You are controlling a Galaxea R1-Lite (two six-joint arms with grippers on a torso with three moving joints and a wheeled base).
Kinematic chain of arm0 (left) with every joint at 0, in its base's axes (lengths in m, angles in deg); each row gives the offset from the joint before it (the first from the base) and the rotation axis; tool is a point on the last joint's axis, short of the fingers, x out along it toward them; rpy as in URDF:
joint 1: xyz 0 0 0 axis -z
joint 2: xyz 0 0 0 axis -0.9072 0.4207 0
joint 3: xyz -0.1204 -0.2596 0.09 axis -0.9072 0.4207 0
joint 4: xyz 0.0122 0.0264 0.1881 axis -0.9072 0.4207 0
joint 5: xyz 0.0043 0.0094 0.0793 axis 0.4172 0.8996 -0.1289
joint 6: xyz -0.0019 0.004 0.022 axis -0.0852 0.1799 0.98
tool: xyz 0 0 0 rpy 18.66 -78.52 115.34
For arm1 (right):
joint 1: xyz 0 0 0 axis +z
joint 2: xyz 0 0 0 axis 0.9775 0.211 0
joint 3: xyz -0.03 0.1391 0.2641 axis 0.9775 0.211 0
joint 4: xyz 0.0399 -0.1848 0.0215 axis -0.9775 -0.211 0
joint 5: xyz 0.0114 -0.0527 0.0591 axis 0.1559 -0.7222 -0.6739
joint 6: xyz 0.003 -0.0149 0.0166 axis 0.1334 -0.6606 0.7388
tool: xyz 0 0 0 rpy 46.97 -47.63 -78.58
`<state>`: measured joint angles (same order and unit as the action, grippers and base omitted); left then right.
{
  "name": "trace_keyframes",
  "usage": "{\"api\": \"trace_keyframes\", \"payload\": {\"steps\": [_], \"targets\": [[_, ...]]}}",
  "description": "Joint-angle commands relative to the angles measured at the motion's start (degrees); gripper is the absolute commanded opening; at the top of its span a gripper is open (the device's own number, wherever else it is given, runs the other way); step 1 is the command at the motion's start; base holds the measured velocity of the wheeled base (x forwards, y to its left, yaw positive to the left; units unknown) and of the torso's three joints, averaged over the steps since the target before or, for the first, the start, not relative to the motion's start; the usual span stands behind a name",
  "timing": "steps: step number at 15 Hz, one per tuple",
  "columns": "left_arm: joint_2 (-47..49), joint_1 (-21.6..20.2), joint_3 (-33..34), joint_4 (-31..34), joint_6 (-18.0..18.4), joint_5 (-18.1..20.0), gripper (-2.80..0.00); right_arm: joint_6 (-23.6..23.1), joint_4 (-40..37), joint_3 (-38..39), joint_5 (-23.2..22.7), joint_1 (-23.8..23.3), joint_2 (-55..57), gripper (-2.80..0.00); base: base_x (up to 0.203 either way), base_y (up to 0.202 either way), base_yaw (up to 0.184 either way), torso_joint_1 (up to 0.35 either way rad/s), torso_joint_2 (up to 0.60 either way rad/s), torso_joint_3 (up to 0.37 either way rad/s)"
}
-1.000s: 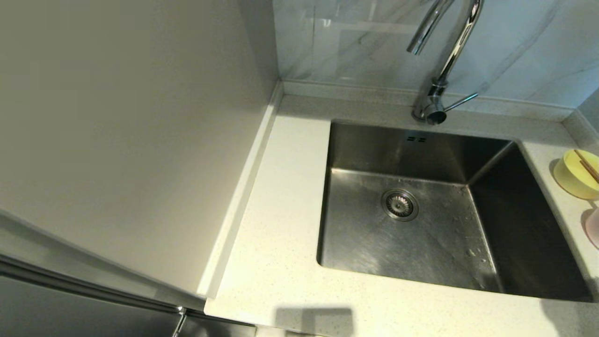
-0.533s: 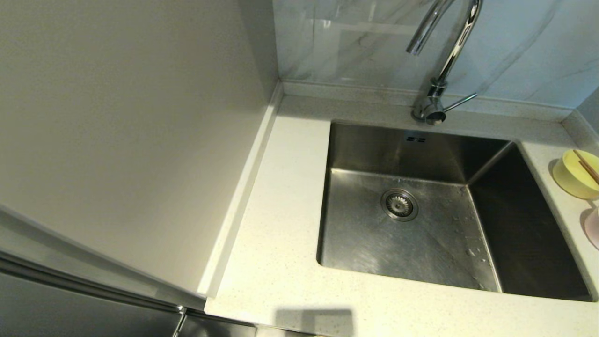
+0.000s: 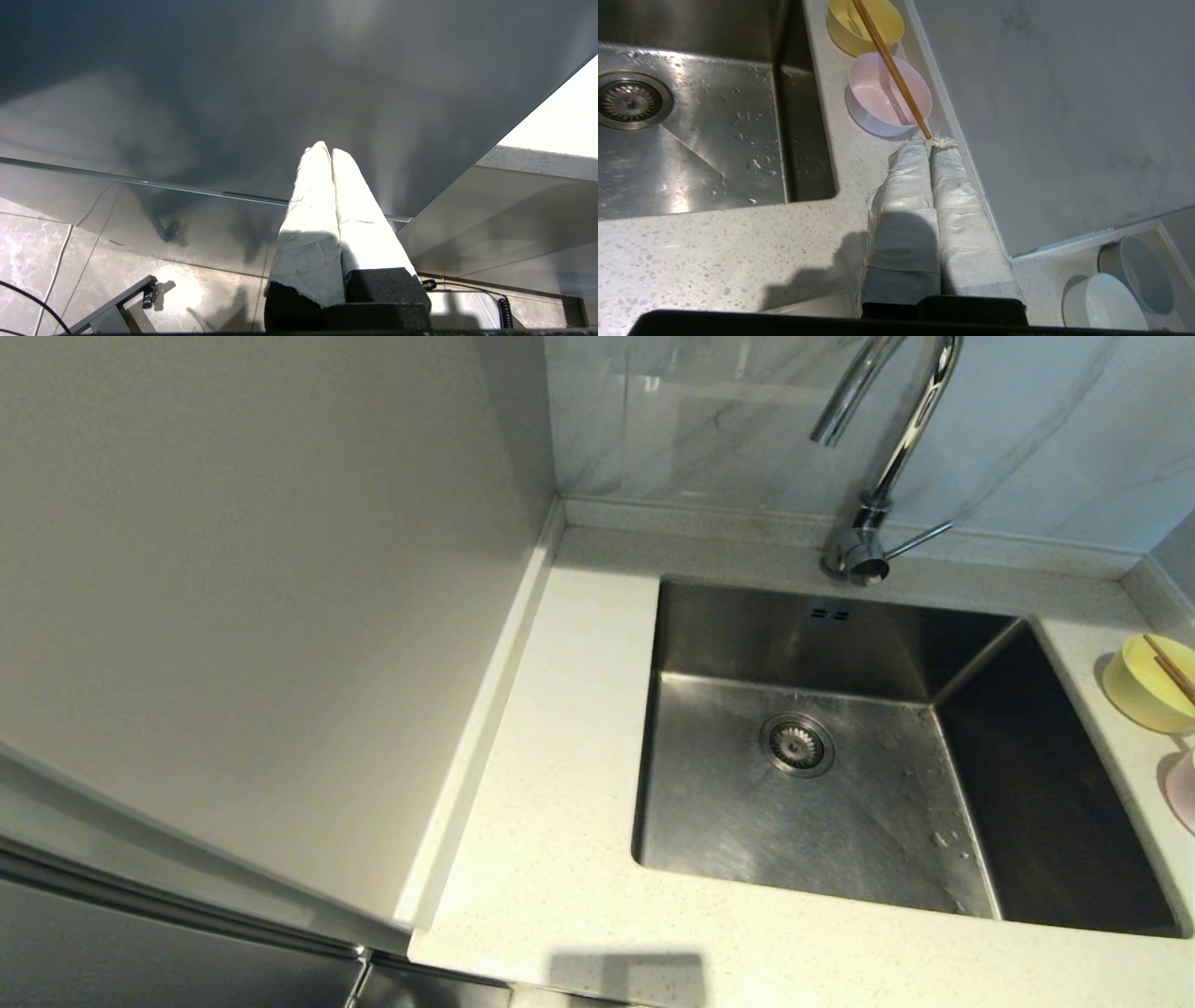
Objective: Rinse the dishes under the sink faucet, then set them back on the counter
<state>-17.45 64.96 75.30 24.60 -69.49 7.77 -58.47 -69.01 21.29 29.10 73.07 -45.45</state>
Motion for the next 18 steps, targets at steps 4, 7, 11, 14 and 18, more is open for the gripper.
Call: {"api": "trace_keyframes", "payload": {"steps": [4,7,11,14,18], "targets": [[-0.18,-0.02,0.0,-0.03,-0.05,-0.02,-2.8,0.27,-0.16,2.79,1.6,3.81,-1.86,-2.8,0.0,0.0,0.0,0.0,0.0,0.0],[-0.18,-0.02,0.0,-0.03,-0.05,-0.02,-2.8,-0.86,-4.79,3.73,2.62,5.06,-9.19,-2.8,0.0,0.0,0.0,0.0,0.0,0.0],[-0.18,-0.02,0.0,-0.03,-0.05,-0.02,-2.8,-2.14,-5.47,3.77,2.59,5.12,-13.1,-2.8,0.0,0.0,0.0,0.0,0.0,0.0],[-0.18,-0.02,0.0,-0.03,-0.05,-0.02,-2.8,-3.74,-3.4,6.82,2.22,5.1,-16.23,-2.8,0.0,0.0,0.0,0.0,0.0,0.0],[-0.18,-0.02,0.0,-0.03,-0.05,-0.02,-2.8,-8.02,5.84,14.08,-9.56,5.09,-16.23,-2.8,0.0,0.0,0.0,0.0,0.0,0.0]]}}
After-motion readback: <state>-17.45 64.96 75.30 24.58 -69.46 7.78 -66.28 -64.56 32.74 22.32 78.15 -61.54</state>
